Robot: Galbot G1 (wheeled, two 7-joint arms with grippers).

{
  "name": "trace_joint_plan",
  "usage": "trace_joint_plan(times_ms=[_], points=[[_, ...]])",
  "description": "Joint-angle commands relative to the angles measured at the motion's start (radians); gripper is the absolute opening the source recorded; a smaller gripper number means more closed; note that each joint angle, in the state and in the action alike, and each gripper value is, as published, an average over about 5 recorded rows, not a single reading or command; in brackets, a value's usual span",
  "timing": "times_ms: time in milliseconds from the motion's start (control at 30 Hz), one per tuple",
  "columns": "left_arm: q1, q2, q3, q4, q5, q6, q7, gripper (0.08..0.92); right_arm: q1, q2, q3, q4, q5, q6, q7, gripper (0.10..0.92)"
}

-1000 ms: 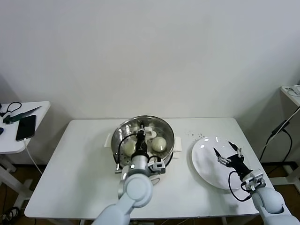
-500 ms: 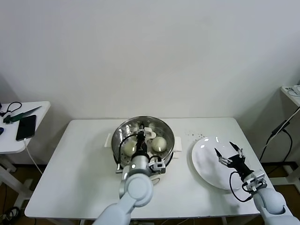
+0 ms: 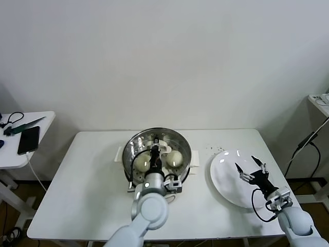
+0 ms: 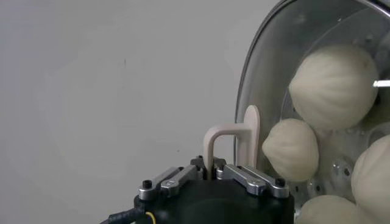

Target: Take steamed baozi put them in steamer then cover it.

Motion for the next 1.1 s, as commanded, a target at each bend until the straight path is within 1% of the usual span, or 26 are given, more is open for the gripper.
trace_joint_plan(times_ms=[33,133,167,400,633,833,933,1100], points=[[0.001,0.010,-0.007,-0.026,-0.025,0.048,0.013,0.151,0.001,-0.001,0.001,0.000,0.000,-0.001,-0.002,0.823],[0.002,0.023,-0.009,-0.053,-0.037,0.049,0.018,0.172,0.002,-0.001,0.001,-0.002,0.000,-0.002,-0.004,0.823],[0.005,0.030,-0.009,-0.063,-0.042,0.049,0.018,0.190,0.003,-0.001,0.001,-0.002,0.000,-0.003,-0.005,0.823],[0.062,0.083,-0.029,-0.159,-0.099,0.047,-0.002,0.390,0.006,-0.002,0.000,-0.005,-0.002,-0.008,-0.009,0.823],[0.138,0.121,-0.070,-0.254,-0.229,0.002,-0.086,0.598,0.014,-0.001,-0.005,-0.004,0.000,-0.021,-0.008,0.823],[0.209,0.170,-0.124,-0.308,-0.417,-0.091,-0.206,0.771,0.019,-0.003,-0.005,0.003,-0.007,-0.058,-0.003,0.823],[0.238,0.192,-0.152,-0.331,-0.540,-0.128,-0.248,0.814,0.022,-0.004,-0.004,0.011,-0.016,-0.083,0.000,0.823],[0.301,0.217,-0.247,-0.371,-0.719,-0.234,-0.328,0.822,0.026,-0.004,-0.001,0.035,-0.012,-0.104,0.002,0.823]])
